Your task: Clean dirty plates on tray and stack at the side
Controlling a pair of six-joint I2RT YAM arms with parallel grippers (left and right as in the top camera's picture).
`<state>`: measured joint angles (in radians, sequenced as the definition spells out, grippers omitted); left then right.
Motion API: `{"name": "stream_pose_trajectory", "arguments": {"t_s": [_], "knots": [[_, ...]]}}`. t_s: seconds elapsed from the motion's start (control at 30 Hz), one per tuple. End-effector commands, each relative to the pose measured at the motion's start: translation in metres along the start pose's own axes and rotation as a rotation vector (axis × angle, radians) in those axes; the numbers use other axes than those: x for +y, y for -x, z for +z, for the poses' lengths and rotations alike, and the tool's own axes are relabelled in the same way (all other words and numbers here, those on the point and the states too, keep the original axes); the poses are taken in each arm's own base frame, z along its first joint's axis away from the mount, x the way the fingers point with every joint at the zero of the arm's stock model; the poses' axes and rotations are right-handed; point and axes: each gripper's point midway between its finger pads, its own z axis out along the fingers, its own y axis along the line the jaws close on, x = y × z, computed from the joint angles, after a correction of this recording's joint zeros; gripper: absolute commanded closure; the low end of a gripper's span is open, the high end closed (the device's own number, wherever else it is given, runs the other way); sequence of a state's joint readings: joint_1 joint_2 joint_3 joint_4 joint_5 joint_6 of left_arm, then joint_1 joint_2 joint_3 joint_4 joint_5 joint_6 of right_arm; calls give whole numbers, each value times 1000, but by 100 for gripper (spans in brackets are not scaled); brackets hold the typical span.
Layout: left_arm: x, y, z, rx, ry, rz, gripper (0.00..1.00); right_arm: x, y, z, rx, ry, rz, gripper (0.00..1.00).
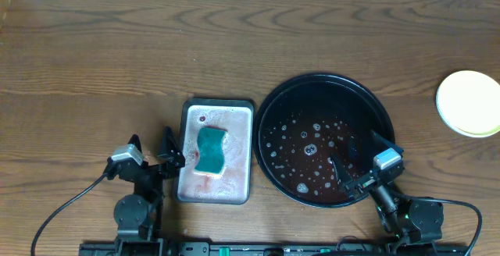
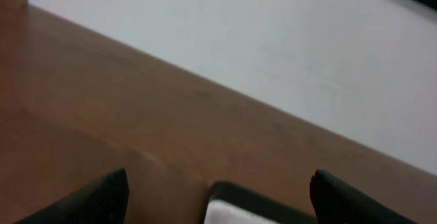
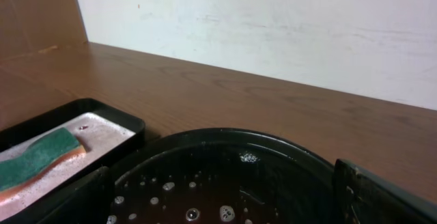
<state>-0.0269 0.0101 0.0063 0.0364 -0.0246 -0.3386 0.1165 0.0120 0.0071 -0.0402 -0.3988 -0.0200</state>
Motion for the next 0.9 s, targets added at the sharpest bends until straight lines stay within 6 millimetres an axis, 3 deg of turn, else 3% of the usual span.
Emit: {"name": "stream_pose_trajectory", "arguments": {"t_s": [0.0, 0.07, 0.87], "knots": [[4, -12, -1, 49, 12, 20, 15, 1, 0, 0, 0, 1, -16, 1], [10, -25, -2, 103, 34, 25, 15, 1, 0, 0, 0, 1, -16, 1], [9, -25, -2, 99, 33, 24, 15, 1, 0, 0, 0, 1, -15, 1]]}}
